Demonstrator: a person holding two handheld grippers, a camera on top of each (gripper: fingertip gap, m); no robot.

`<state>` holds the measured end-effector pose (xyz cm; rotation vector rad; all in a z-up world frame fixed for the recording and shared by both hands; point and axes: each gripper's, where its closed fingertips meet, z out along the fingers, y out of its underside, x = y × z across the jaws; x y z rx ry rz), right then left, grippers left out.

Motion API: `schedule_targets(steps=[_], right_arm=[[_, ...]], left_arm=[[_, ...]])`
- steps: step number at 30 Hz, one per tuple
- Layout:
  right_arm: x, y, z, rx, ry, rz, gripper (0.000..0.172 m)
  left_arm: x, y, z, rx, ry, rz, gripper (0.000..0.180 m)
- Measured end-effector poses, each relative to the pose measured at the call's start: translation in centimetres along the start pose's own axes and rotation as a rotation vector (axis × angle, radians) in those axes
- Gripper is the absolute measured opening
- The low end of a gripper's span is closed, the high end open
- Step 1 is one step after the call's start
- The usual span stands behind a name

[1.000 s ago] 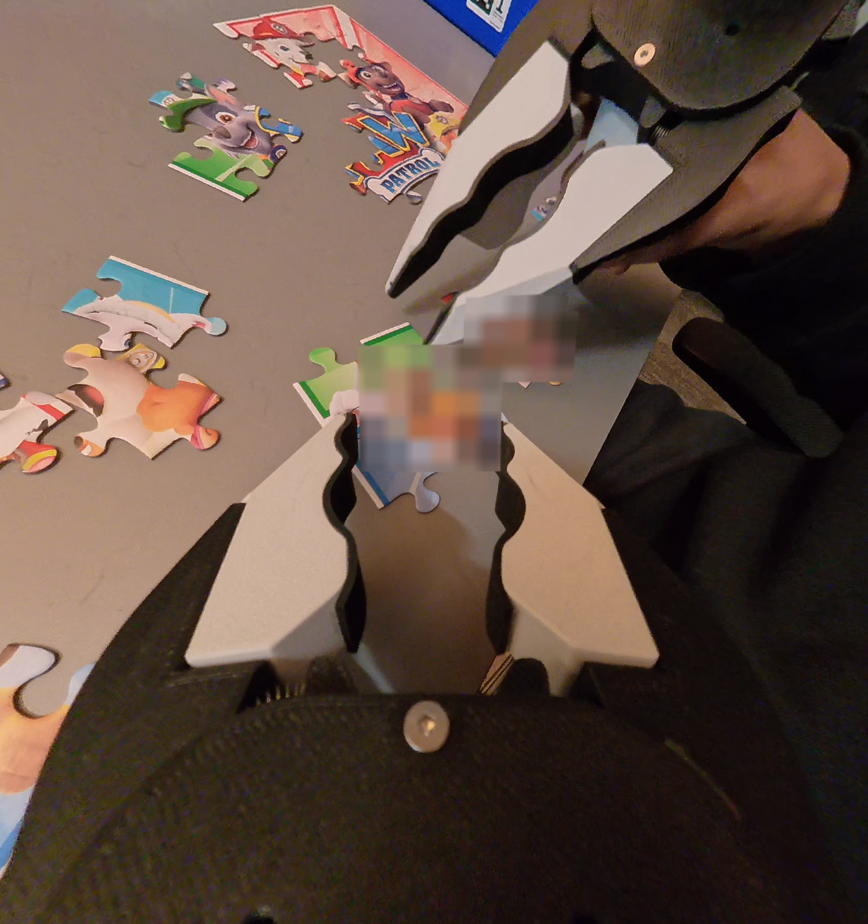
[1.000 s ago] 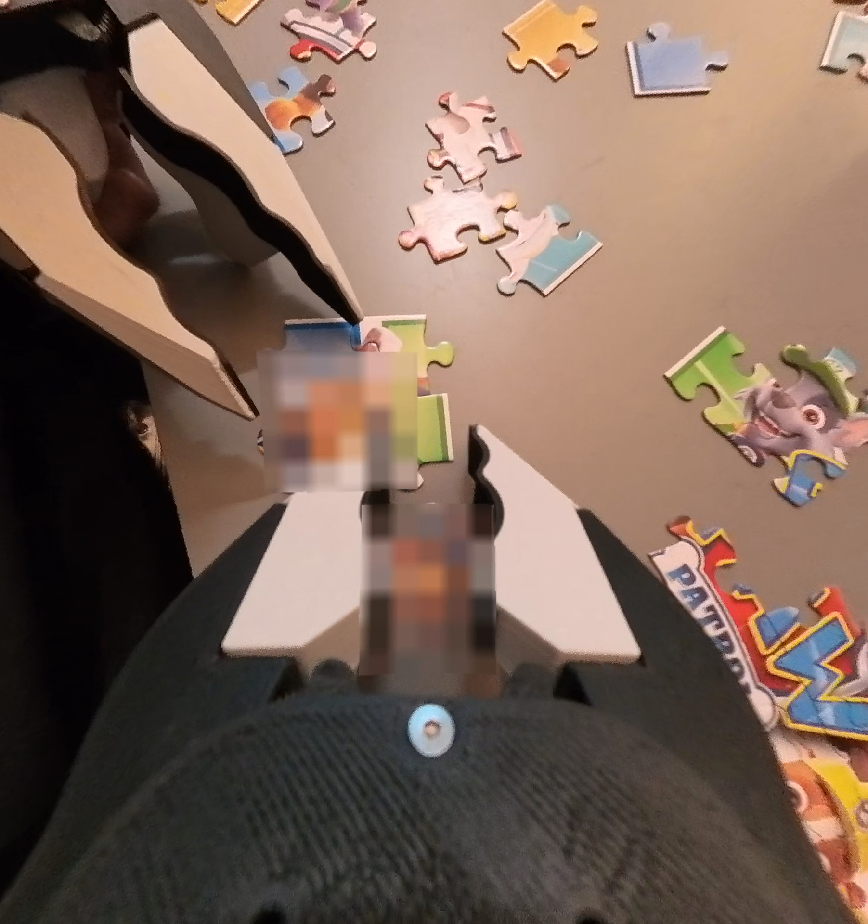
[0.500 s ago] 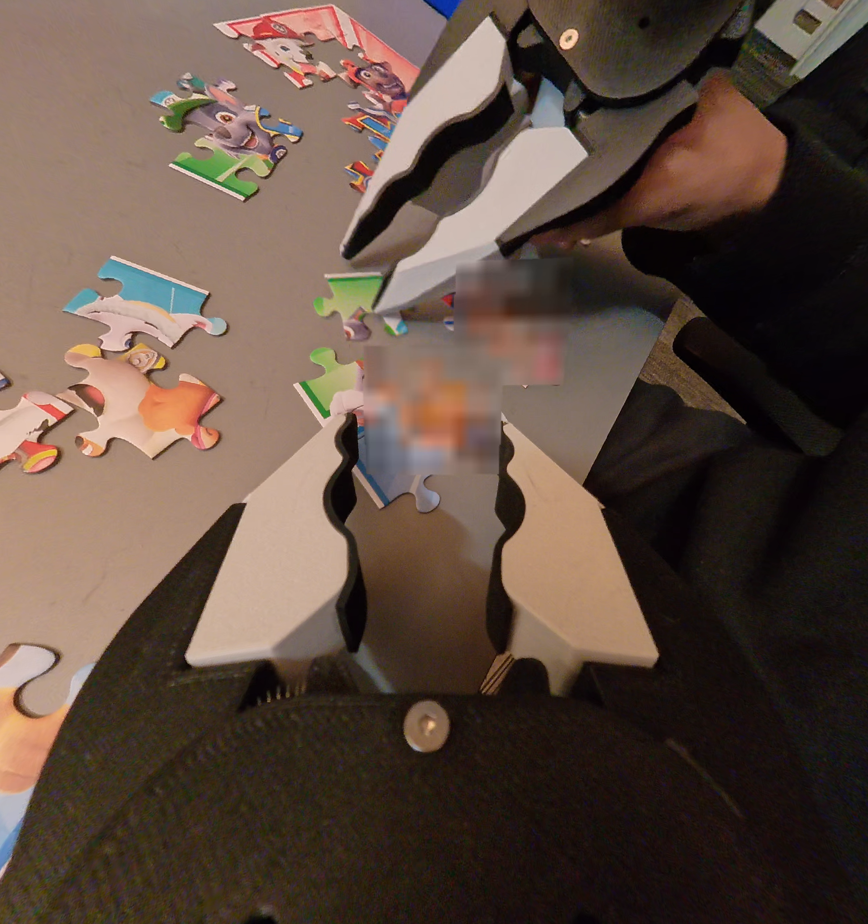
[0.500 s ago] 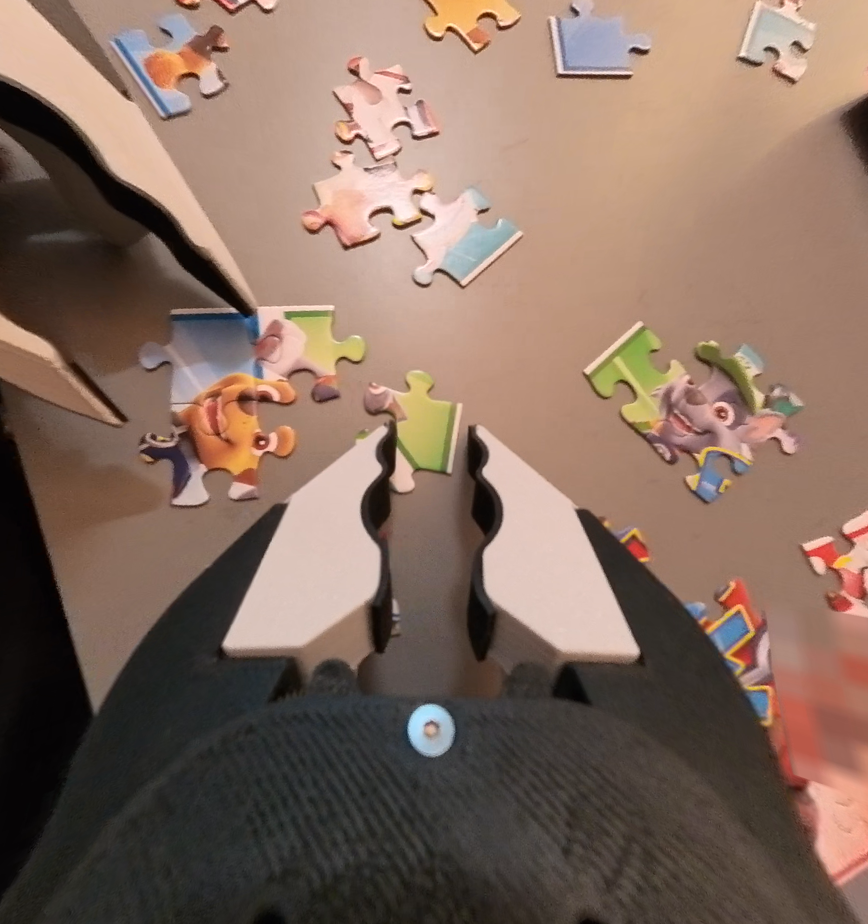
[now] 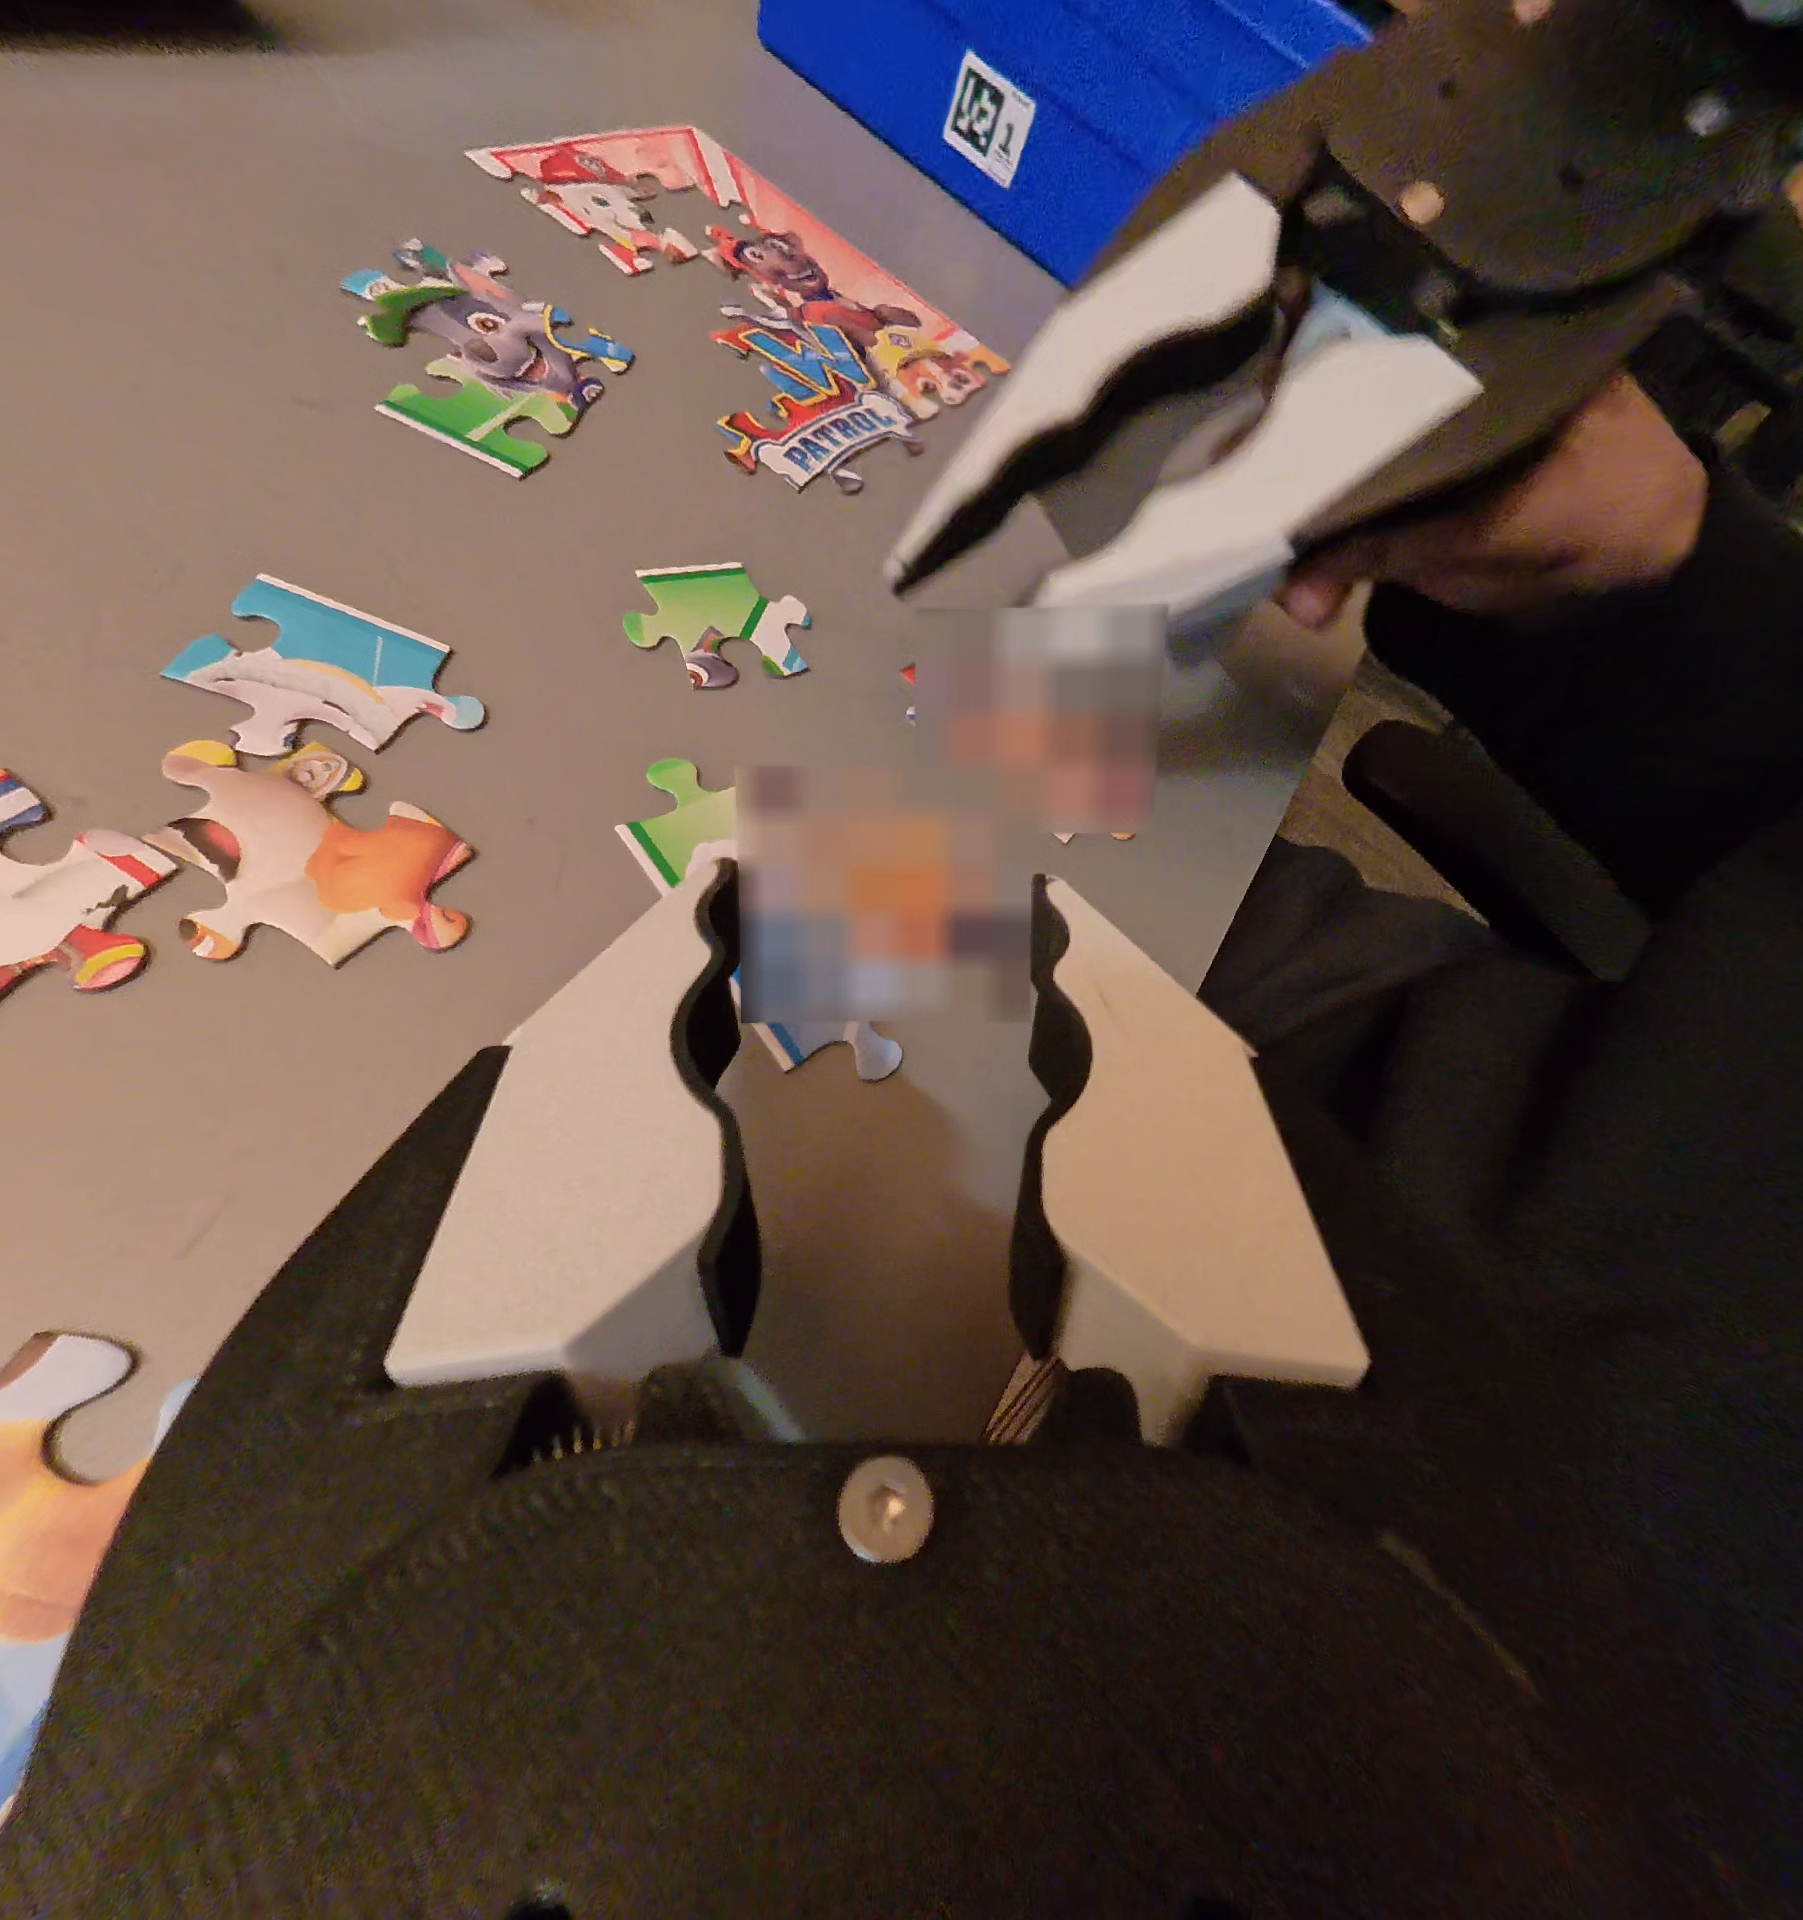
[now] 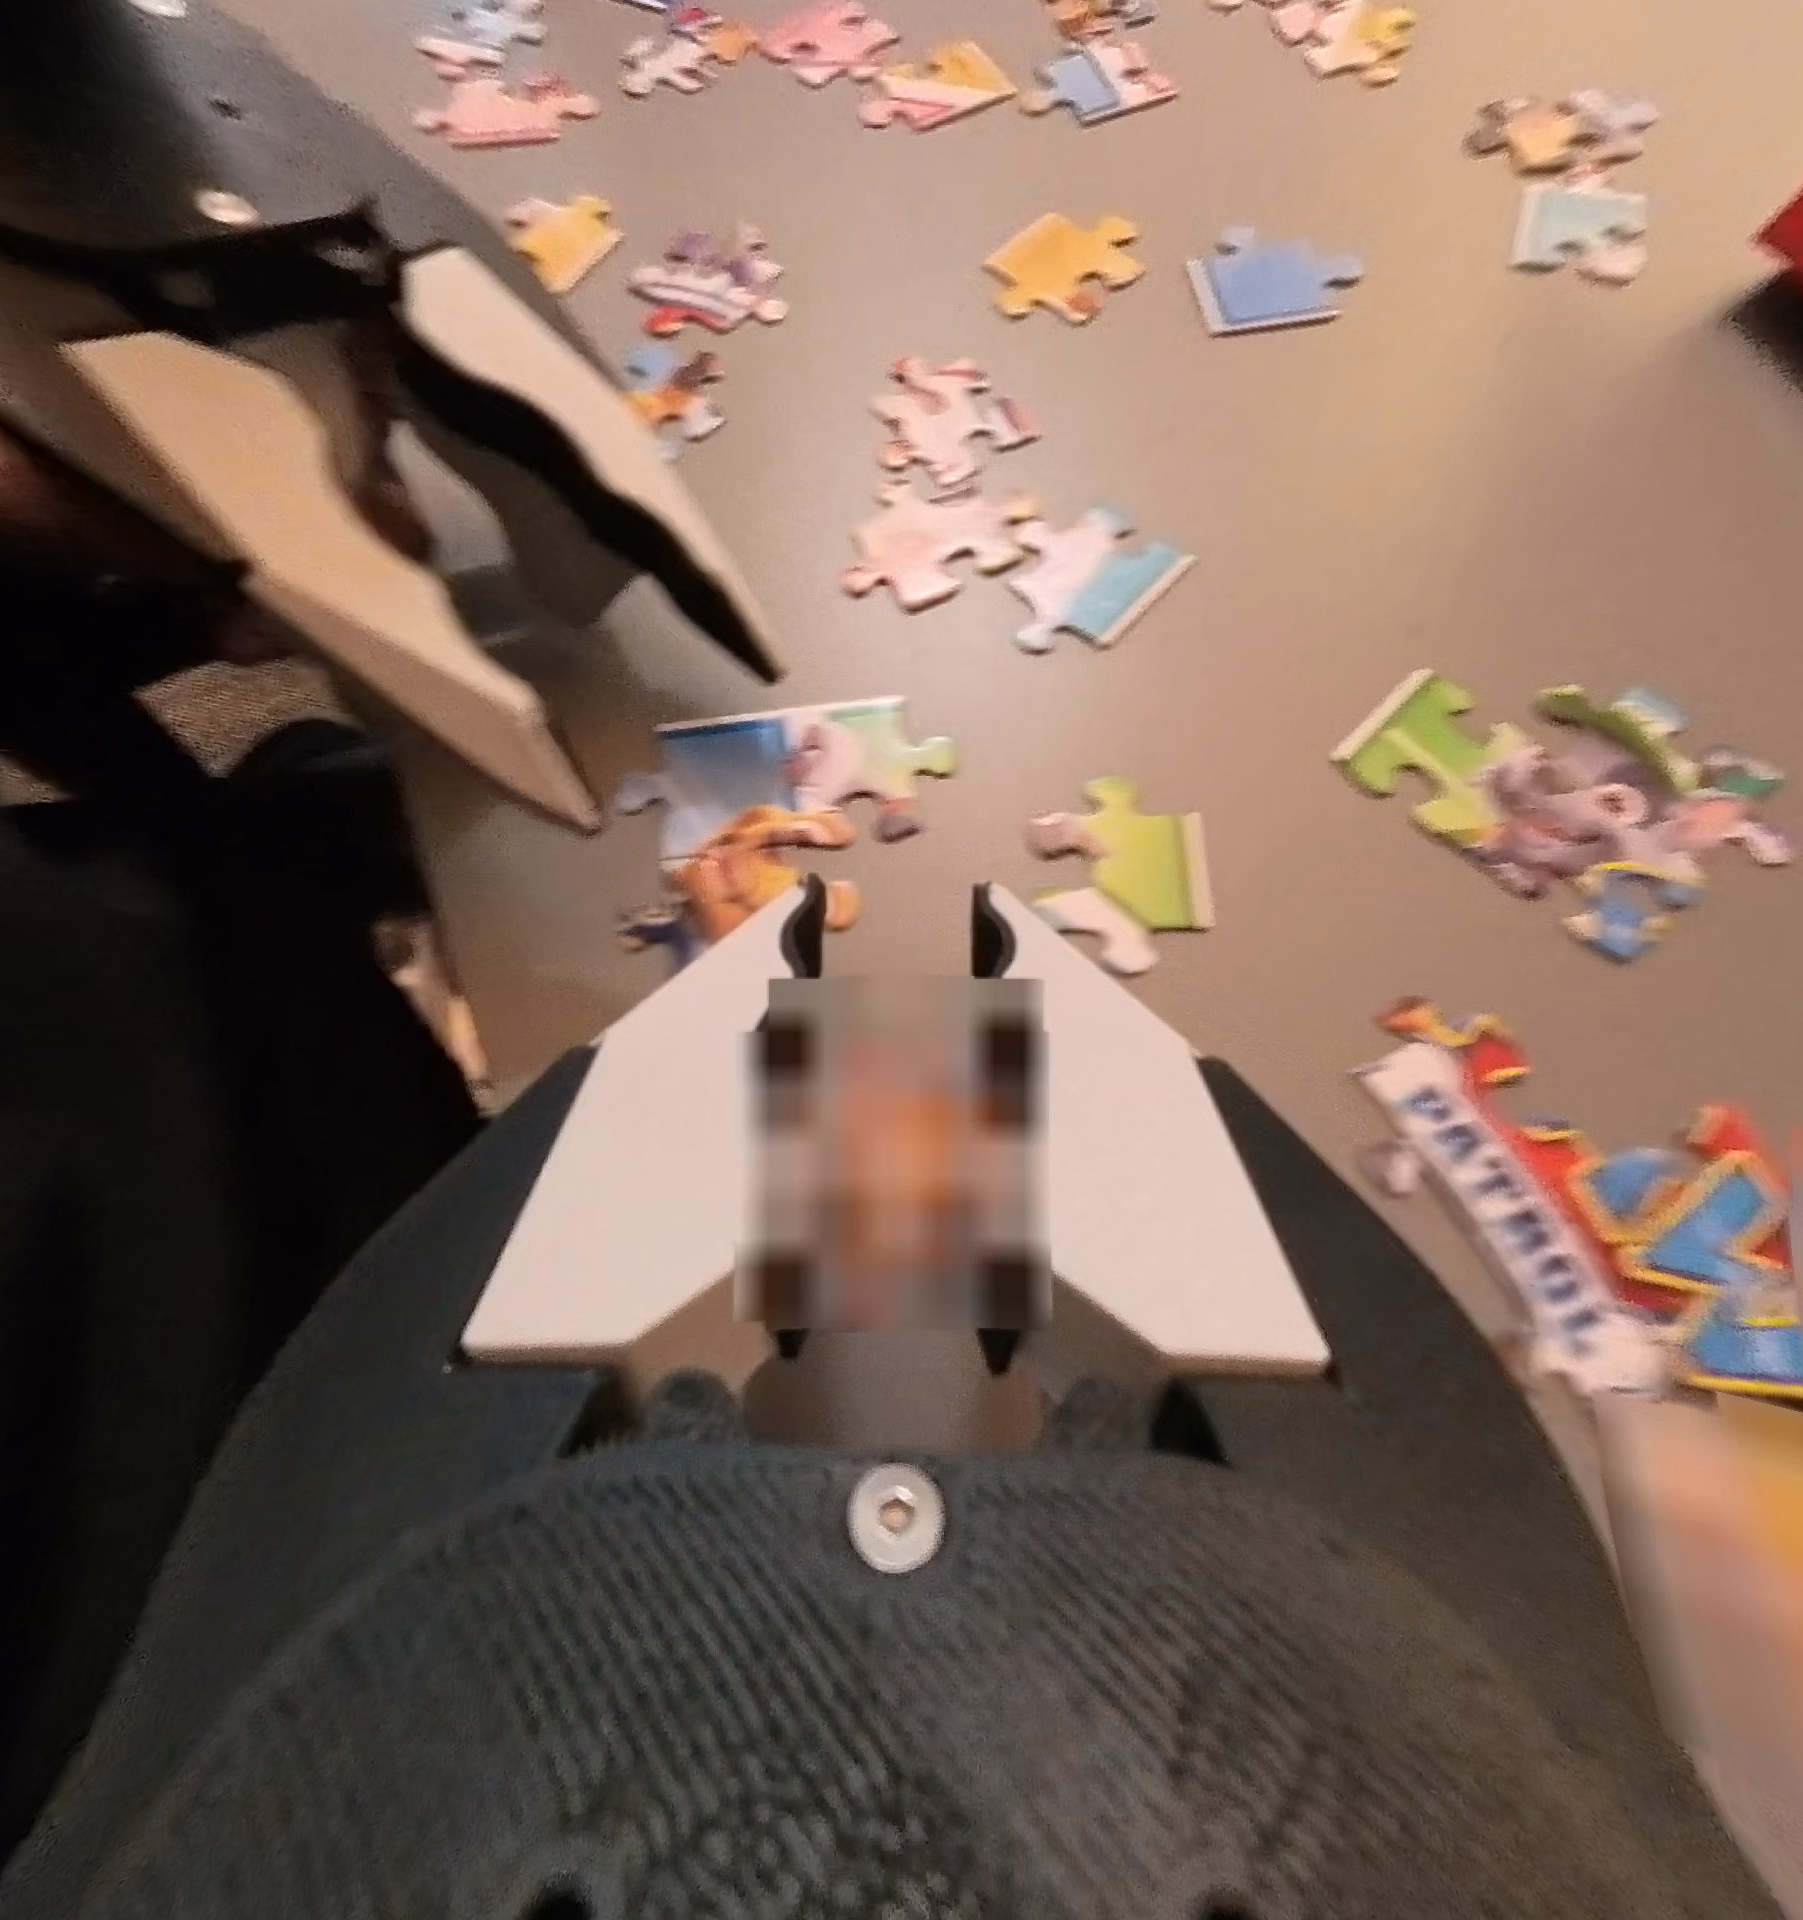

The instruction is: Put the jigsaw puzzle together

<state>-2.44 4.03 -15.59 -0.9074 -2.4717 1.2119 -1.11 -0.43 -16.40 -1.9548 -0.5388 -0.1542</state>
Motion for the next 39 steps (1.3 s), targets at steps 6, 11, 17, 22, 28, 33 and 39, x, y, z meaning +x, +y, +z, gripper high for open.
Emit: schedule_targets(steps=[6,11,17,22,28,33,39], right_arm=[[-3.9,1.7,1.8,-0.049,0.01,0.048,0.056],[-3.8,2.0,3.2,-0.08,0.023,0.013,0.045],[-3.9,1.8,3.6,-0.132,-0.089,-0.104,0.039],[-3.8,1.4,4.1,-0.176,-0.183,-0.181,0.037],[-3.8,0.7,4.5,-0.178,-0.235,-0.217,0.044],[-2.3,-2.7,4.5,-0.038,-0.187,-0.181,0.038],[-0.5,-4.1,7.8,-0.084,-0.1,-0.201,0.031]], left_arm=[[-0.7,-1.2,-1.1,0.078,0.008,-0.066,0.052],[-2.1,-1.9,-2.5,0.12,-0.033,-0.089,0.051],[-3.4,-2.0,-3.7,0.085,-0.159,0.008,0.049],[-5.3,-1.7,-4.9,0.072,-0.249,0.021,0.048],[-6.7,-1.9,-6.1,0.104,-0.273,-0.026,0.046],[-7.2,-1.6,-6.0,0.097,-0.285,-0.028,0.045],[-7.5,-2.1,-6.6,0.141,-0.267,-0.062,0.044]])
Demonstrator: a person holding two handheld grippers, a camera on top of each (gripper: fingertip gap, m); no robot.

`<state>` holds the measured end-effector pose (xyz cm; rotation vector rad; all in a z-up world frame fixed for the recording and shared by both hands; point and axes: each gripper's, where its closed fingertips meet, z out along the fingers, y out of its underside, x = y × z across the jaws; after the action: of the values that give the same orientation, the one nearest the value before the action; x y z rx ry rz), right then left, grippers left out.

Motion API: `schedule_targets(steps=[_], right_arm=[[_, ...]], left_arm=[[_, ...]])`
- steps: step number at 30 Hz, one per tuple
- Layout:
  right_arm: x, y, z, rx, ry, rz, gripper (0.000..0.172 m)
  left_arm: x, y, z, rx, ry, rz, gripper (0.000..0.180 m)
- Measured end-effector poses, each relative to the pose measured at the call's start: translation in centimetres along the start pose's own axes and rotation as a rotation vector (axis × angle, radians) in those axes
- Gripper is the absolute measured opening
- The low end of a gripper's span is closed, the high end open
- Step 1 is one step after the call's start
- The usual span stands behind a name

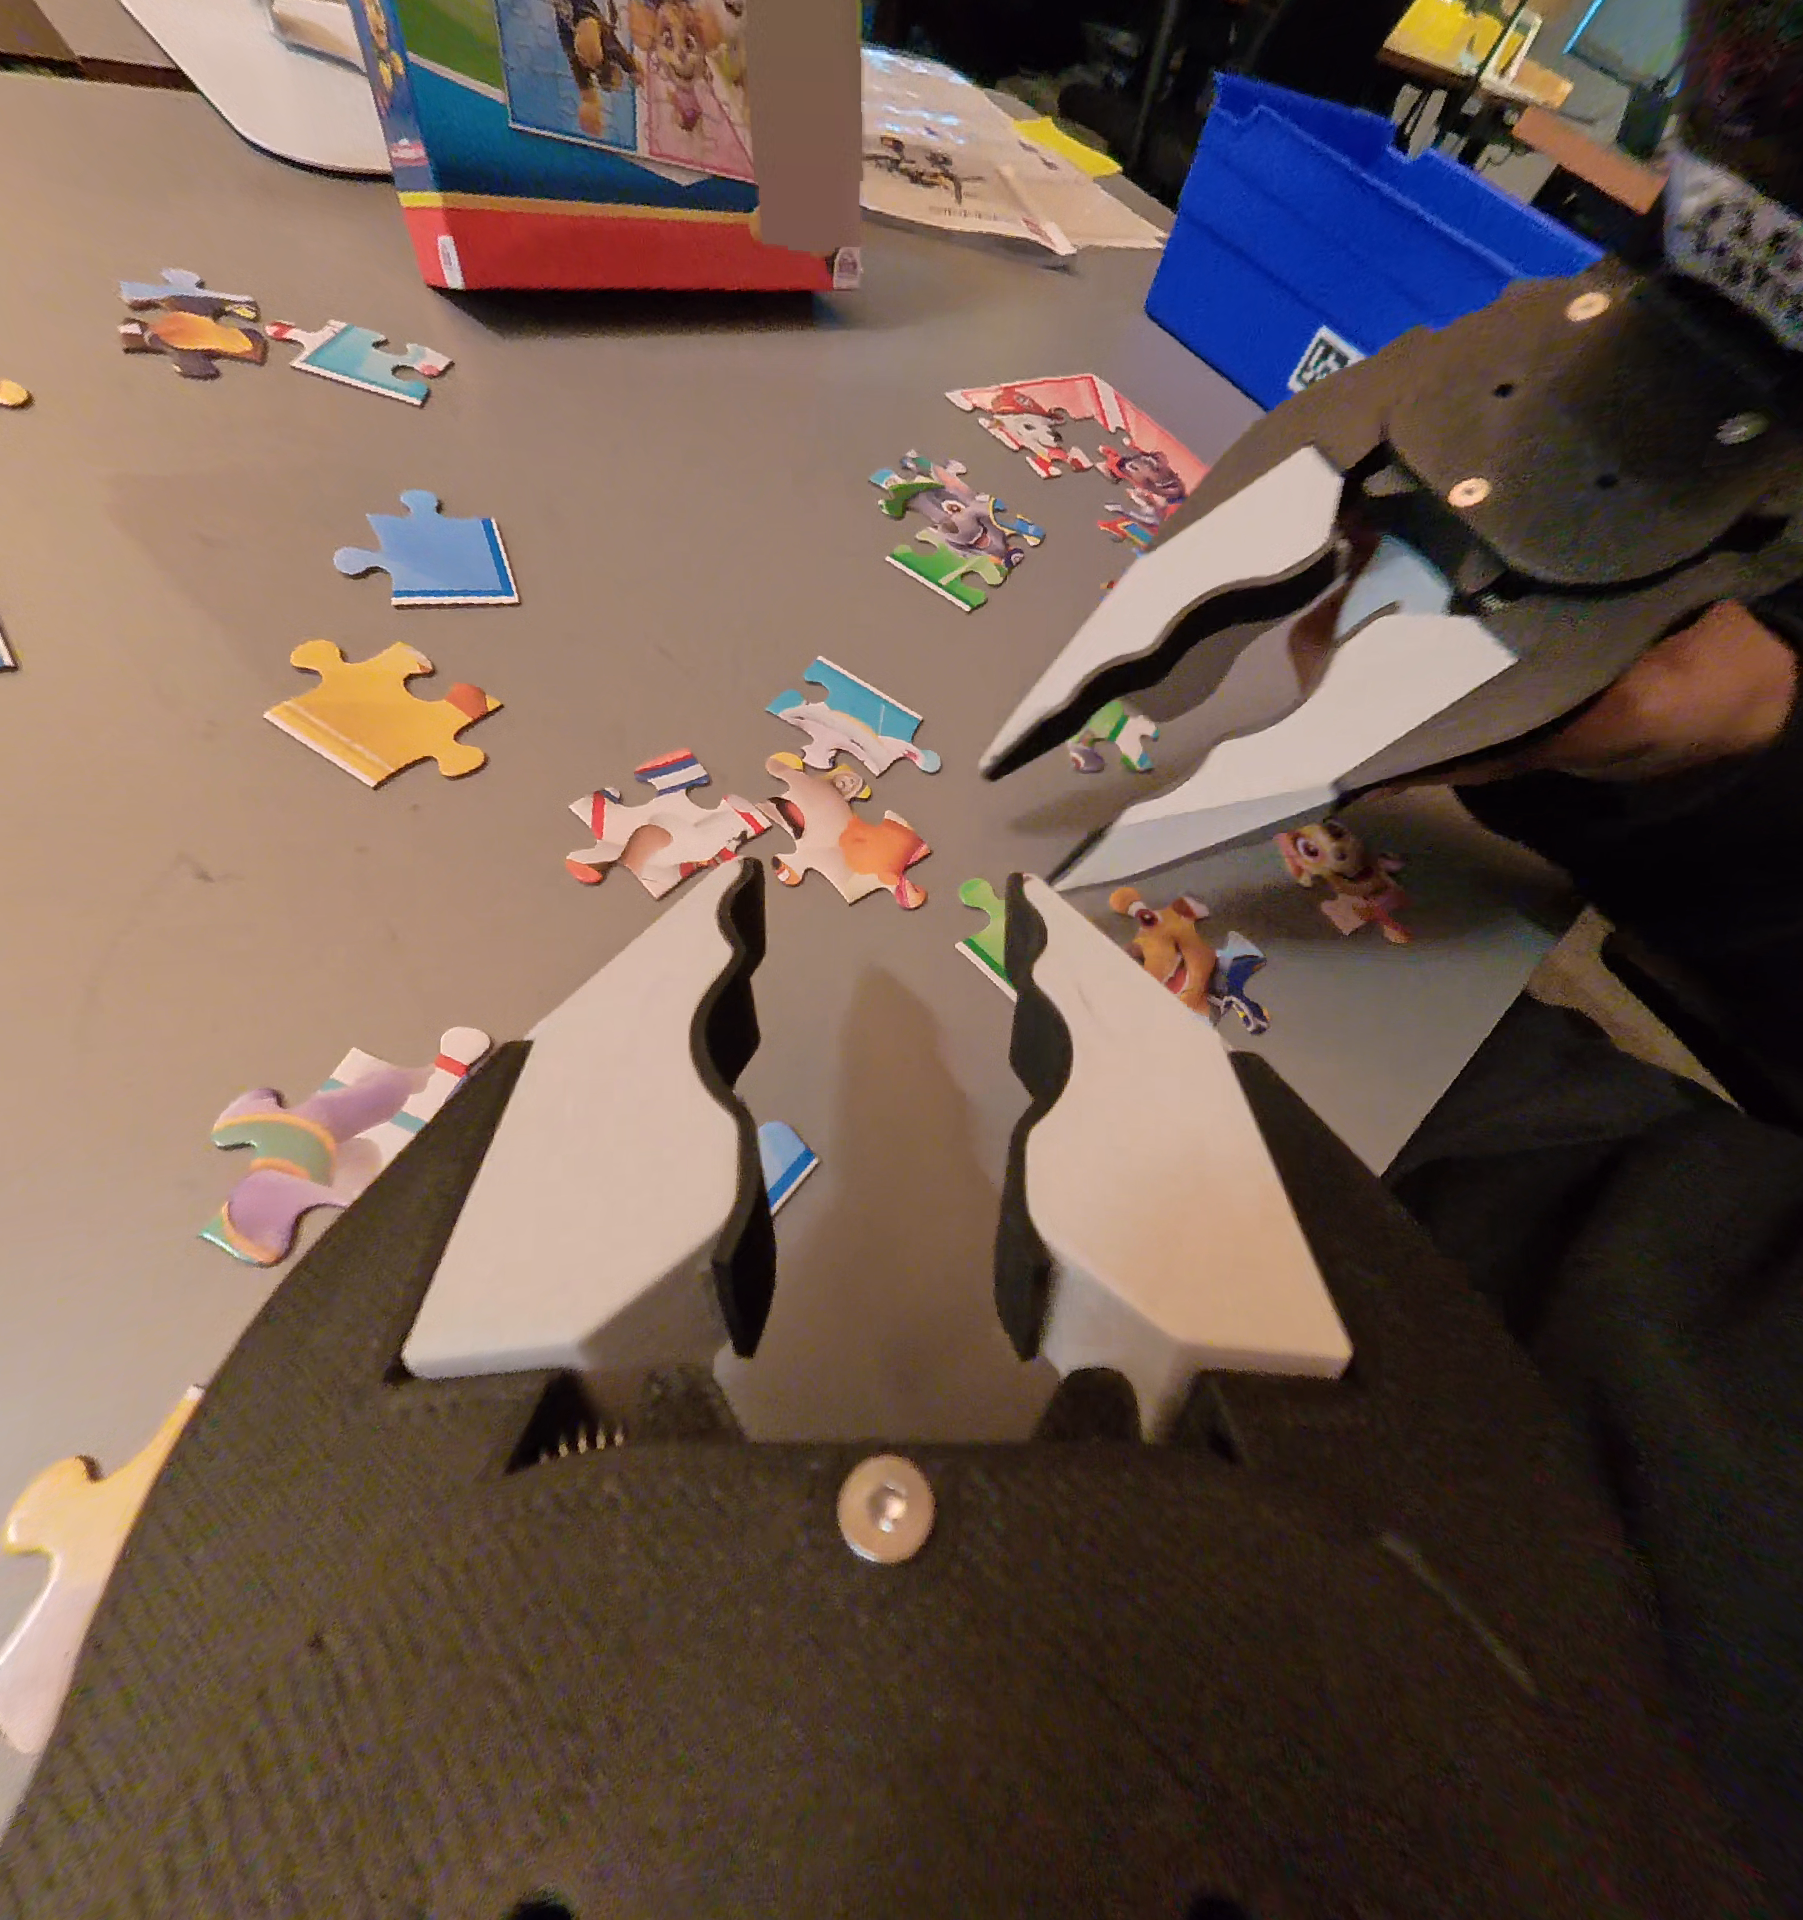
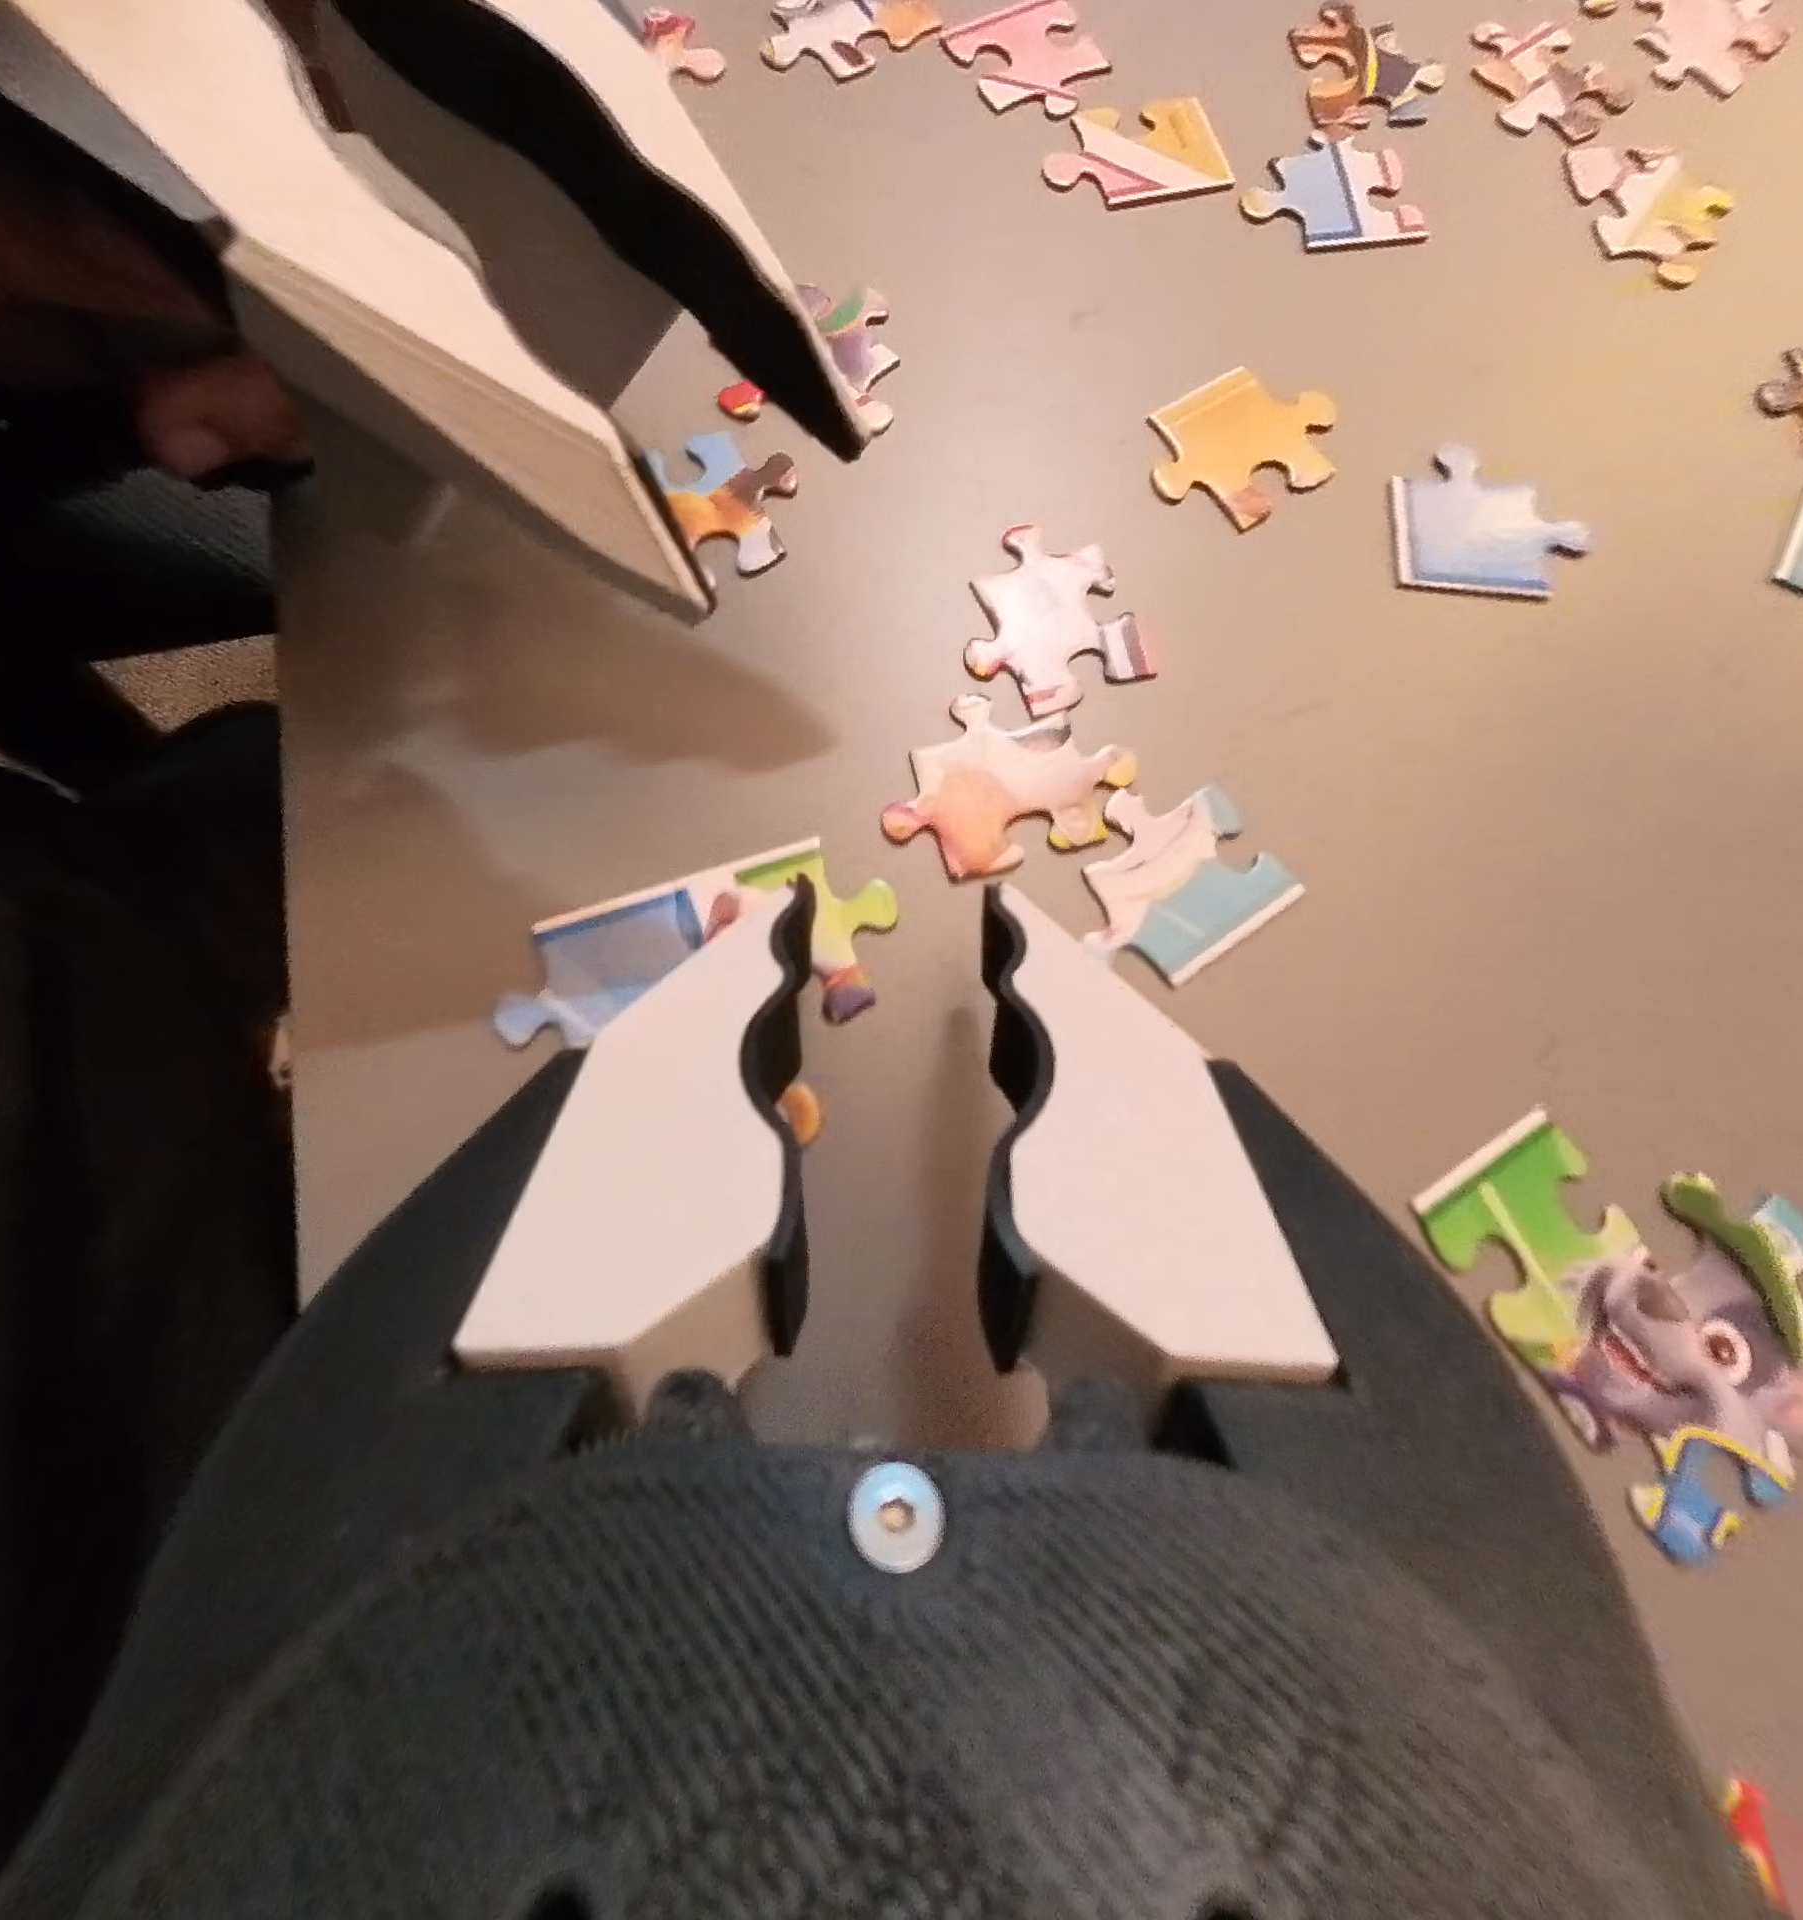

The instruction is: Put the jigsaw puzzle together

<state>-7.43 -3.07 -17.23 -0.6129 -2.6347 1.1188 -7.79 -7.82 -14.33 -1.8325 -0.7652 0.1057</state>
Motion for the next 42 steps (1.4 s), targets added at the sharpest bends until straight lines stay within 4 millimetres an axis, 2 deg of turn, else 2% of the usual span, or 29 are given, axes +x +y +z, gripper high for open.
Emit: schedule_targets(steps=[6,10,12,19,22,23,25,28,33,37,42], right_arm=[[0.8,-0.2,2.8,-0.072,-0.032,0.024,0.037],[1.0,-0.5,3.4,-0.079,-0.017,0.028,0.036],[0.9,-0.6,3.4,-0.08,-0.012,0.037,0.026],[0.9,-0.5,3.3,-0.06,0.008,0.041,0.024],[1.1,-0.9,2.6,-0.032,0.03,0.034,0.024],[1.0,-1.0,2.3,-0.019,0.031,0.033,0.014],[0.8,-1.4,1.4,0.012,0.038,0.035,0.012],[0.6,-1.2,0.1,0.024,0.038,0.058,0.016],[0.3,0.0,-0.9,0.036,0.043,0.104,0.019],[-0.1,0.2,-1.3,0.059,0.052,0.139,0.026],[0.2,-0.3,-3.3,0.137,0.12,0.164,0.029]], left_arm=[[0.1,0.0,0.0,0.002,0.021,-0.016,0.044],[0.1,0.1,0.0,-0.002,0.027,-0.019,0.044],[0.1,0.0,0.0,0.0,0.033,-0.029,0.044],[0.0,-0.1,-0.1,0.013,0.044,-0.05,0.044],[0.1,-0.1,-0.1,0.014,0.049,-0.039,0.045],[0.2,-0.2,-0.1,0.016,0.055,-0.036,0.046],[0.1,-0.5,-0.5,0.038,0.06,-0.028,0.048],[-2.1,-1.1,-1.7,0.061,-0.04,0.007,0.049],[-6.8,-1.8,-5.1,0.105,-0.217,-0.01,0.049],[-8.0,-1.9,-6.7,0.13,-0.235,-0.046,0.046],[-9.6,-1.7,-8.0,0.124,-0.343,0.016,0.043]])
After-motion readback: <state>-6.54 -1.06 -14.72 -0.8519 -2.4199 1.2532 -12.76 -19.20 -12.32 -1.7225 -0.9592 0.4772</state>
